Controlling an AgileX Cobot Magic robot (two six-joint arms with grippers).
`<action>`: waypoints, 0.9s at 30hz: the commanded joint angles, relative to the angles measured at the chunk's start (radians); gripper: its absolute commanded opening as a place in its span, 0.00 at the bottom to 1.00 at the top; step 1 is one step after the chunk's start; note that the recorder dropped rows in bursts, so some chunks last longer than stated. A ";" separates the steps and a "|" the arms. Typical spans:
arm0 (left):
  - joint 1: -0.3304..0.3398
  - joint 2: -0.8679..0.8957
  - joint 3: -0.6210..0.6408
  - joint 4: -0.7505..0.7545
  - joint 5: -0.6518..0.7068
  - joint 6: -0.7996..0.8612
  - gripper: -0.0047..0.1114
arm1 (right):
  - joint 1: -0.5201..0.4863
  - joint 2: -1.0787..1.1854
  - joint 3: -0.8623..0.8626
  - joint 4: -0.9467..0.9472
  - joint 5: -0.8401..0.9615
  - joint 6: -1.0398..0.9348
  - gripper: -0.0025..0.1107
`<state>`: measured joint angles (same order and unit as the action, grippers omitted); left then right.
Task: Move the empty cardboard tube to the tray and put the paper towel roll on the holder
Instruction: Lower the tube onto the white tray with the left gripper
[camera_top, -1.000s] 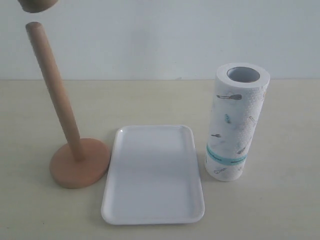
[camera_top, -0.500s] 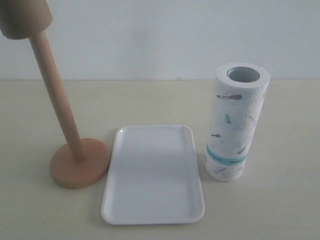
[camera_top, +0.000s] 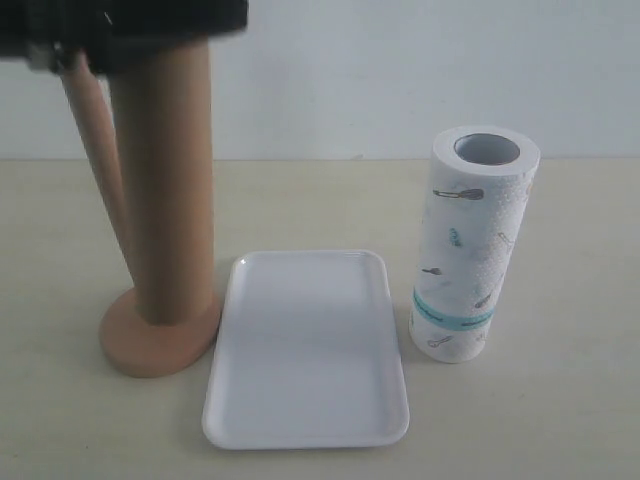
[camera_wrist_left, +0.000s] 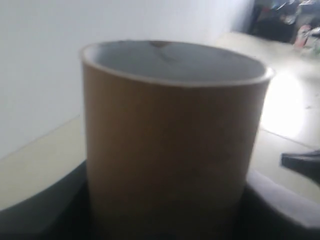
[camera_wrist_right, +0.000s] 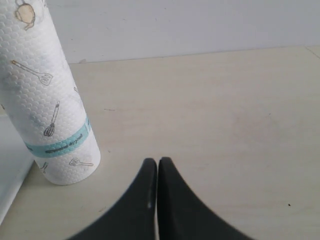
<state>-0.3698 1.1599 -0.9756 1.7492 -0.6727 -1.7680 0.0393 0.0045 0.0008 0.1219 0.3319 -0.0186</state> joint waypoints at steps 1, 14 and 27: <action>-0.018 0.128 0.059 -0.111 0.105 0.057 0.08 | -0.007 -0.004 -0.001 -0.003 -0.007 -0.003 0.02; -0.022 0.480 -0.023 -0.344 0.030 -0.147 0.08 | -0.007 -0.004 -0.001 -0.003 -0.007 -0.003 0.02; -0.057 0.557 -0.023 -0.317 0.104 -0.215 0.08 | -0.007 -0.004 -0.001 -0.003 -0.007 -0.003 0.02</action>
<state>-0.3986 1.7118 -0.9942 1.4215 -0.5709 -1.9699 0.0393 0.0045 0.0008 0.1219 0.3319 -0.0186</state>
